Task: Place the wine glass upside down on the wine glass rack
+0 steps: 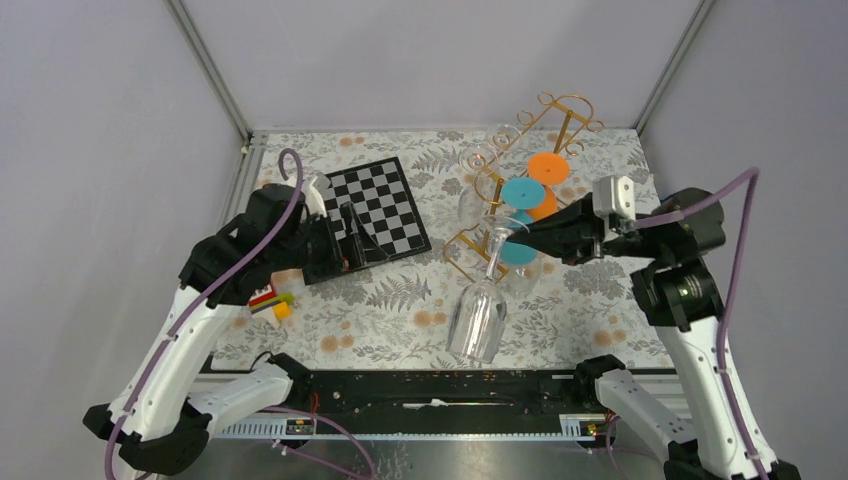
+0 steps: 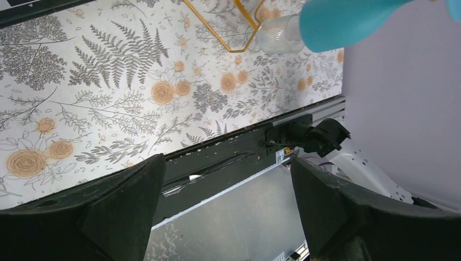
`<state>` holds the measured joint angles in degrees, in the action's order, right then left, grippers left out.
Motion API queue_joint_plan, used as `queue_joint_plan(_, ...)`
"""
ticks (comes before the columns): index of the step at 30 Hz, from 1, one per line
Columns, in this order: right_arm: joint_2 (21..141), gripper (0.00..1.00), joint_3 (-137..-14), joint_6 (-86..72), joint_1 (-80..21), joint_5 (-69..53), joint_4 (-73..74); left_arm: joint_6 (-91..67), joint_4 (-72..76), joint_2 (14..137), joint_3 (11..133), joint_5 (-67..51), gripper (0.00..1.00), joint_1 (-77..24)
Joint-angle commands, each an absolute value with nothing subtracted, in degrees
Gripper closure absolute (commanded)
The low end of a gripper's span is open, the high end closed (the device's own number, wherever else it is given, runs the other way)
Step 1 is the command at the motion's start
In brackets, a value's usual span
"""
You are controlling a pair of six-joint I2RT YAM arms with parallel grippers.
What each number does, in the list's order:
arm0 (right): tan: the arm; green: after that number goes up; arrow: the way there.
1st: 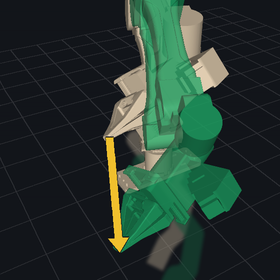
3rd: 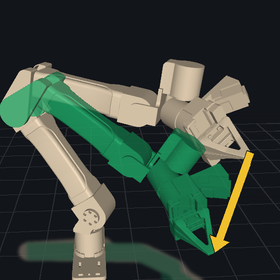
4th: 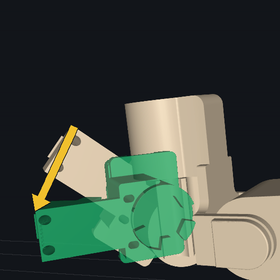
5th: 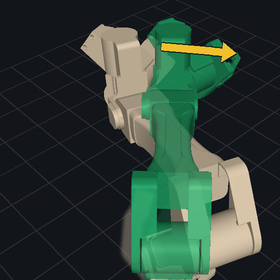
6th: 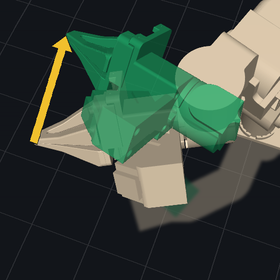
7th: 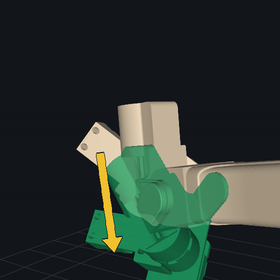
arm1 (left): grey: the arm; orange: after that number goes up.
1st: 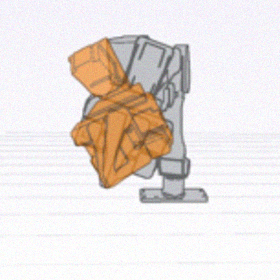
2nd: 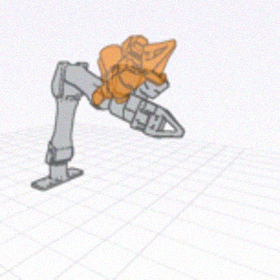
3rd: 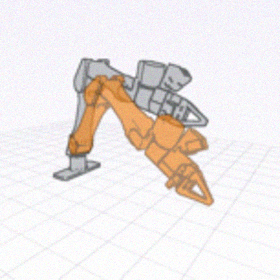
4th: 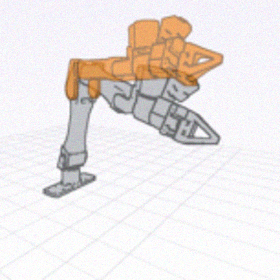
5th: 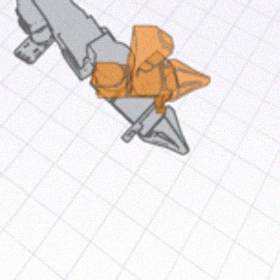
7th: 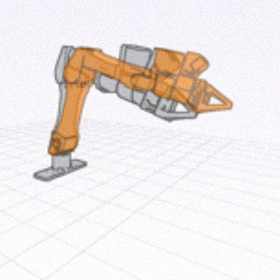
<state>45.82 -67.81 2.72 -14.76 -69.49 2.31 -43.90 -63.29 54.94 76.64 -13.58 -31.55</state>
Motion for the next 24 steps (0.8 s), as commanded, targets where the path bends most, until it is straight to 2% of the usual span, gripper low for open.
queue_joint_plan(1,50.4,1.00,-69.5,12.4,-18.5,-70.3,-5.9,-43.5,-63.5,54.3,82.4,-16.2,0.08,-30.5)
queue_joint_plan(8,55.2,1.00,-76.0,34.9,-24.4,-59.4,11.3,-47.5,-61.2,53.2,87.3,-18.3,0.08,-30.1)
queue_joint_plan(11,55.1,1.00,-76.3,41.8,-26.7,-54.2,12.1,-50.1,-58.4,52.5,87.2,-20.5,0.08,-30.0)
queue_joint_plan(17,52.5,1.00,-75.0,57.9,-34.6,-40.1,19.1,-59.7,-45.6,49.1,80.5,-28.0,0.13,-30.0)
queue_joint_plan(24,48.3,1.00,-68.1,71.9,-47.2,-19.7,18.1,-68.3,-33.4,48.9,74.0,-35.3,0.22,-30.2)
